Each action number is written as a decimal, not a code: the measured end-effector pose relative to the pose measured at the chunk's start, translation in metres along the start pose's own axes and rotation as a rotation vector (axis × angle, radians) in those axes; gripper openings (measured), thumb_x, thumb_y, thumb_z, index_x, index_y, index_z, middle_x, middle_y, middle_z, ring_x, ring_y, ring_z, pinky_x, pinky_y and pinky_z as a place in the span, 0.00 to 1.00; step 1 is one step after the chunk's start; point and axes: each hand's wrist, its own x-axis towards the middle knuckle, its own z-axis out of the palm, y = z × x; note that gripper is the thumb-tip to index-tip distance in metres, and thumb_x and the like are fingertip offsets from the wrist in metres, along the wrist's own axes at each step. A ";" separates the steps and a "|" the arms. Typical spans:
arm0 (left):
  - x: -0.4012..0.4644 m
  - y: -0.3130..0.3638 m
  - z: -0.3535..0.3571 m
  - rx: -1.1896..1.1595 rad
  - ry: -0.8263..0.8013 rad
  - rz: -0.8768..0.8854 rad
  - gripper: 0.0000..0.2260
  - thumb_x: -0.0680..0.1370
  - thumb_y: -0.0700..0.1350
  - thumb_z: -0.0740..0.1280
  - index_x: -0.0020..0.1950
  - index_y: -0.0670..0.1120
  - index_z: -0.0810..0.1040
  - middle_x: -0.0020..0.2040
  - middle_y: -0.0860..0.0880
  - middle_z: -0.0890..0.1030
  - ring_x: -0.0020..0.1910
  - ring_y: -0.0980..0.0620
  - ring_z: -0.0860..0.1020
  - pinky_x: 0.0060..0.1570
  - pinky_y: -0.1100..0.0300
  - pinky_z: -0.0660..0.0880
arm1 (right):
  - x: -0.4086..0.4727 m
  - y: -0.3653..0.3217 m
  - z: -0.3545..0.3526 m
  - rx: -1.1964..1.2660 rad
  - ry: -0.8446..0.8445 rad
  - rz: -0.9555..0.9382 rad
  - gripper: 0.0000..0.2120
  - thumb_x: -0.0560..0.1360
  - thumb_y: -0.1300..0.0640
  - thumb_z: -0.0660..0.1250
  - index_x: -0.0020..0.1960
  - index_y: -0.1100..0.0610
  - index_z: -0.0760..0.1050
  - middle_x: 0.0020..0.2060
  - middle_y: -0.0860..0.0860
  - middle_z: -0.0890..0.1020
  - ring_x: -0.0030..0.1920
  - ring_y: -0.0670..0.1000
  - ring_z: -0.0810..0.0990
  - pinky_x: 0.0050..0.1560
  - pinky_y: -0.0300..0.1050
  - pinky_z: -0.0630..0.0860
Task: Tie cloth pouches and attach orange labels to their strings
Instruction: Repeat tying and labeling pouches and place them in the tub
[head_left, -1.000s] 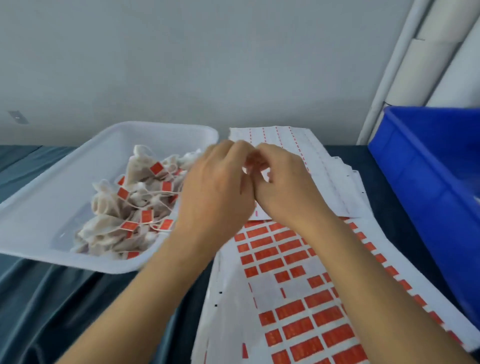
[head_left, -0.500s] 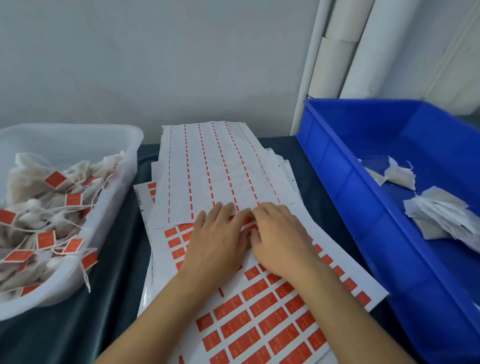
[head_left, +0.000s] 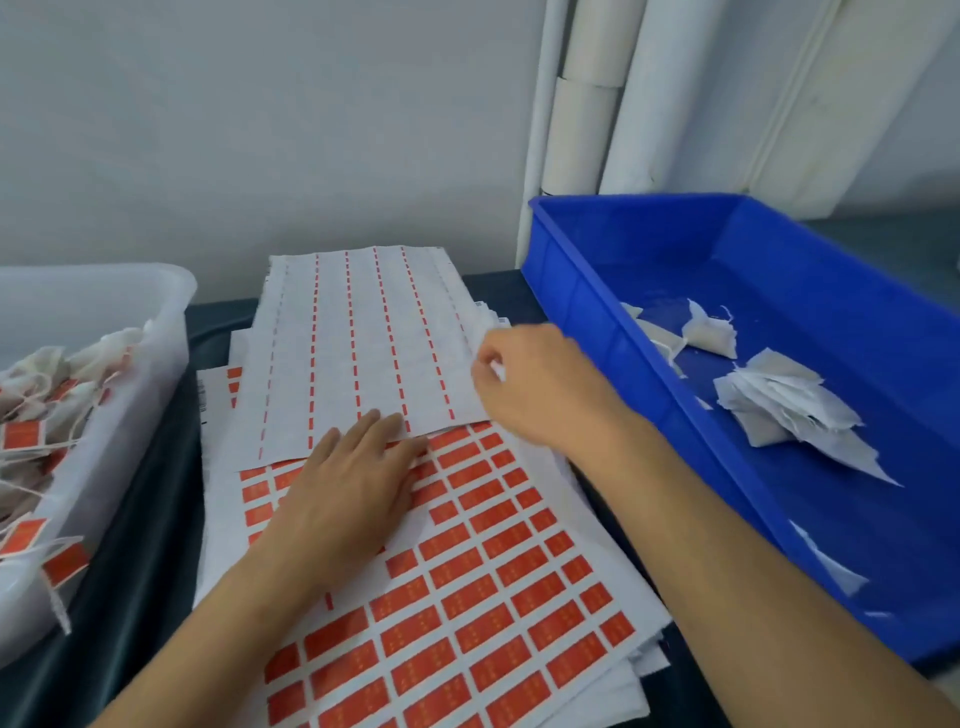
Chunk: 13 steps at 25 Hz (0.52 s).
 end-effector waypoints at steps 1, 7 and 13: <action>-0.001 0.004 -0.003 0.021 0.010 0.022 0.27 0.83 0.64 0.57 0.82 0.65 0.58 0.86 0.57 0.54 0.85 0.49 0.51 0.79 0.45 0.45 | 0.003 0.006 -0.014 -0.016 0.088 0.008 0.09 0.81 0.53 0.62 0.47 0.53 0.79 0.41 0.48 0.81 0.38 0.47 0.79 0.36 0.43 0.77; 0.000 0.048 -0.020 -0.058 0.046 0.172 0.24 0.83 0.60 0.61 0.80 0.67 0.62 0.82 0.62 0.62 0.81 0.53 0.64 0.76 0.49 0.66 | 0.020 0.071 -0.078 -0.272 0.212 0.256 0.13 0.76 0.67 0.62 0.57 0.60 0.80 0.51 0.58 0.82 0.50 0.58 0.80 0.48 0.54 0.81; 0.009 0.081 -0.020 -0.099 0.067 0.379 0.23 0.85 0.62 0.58 0.80 0.64 0.63 0.77 0.63 0.70 0.74 0.56 0.72 0.71 0.57 0.72 | 0.025 0.121 -0.089 -0.246 -0.233 0.339 0.25 0.77 0.54 0.73 0.71 0.44 0.72 0.67 0.50 0.76 0.60 0.57 0.78 0.57 0.55 0.79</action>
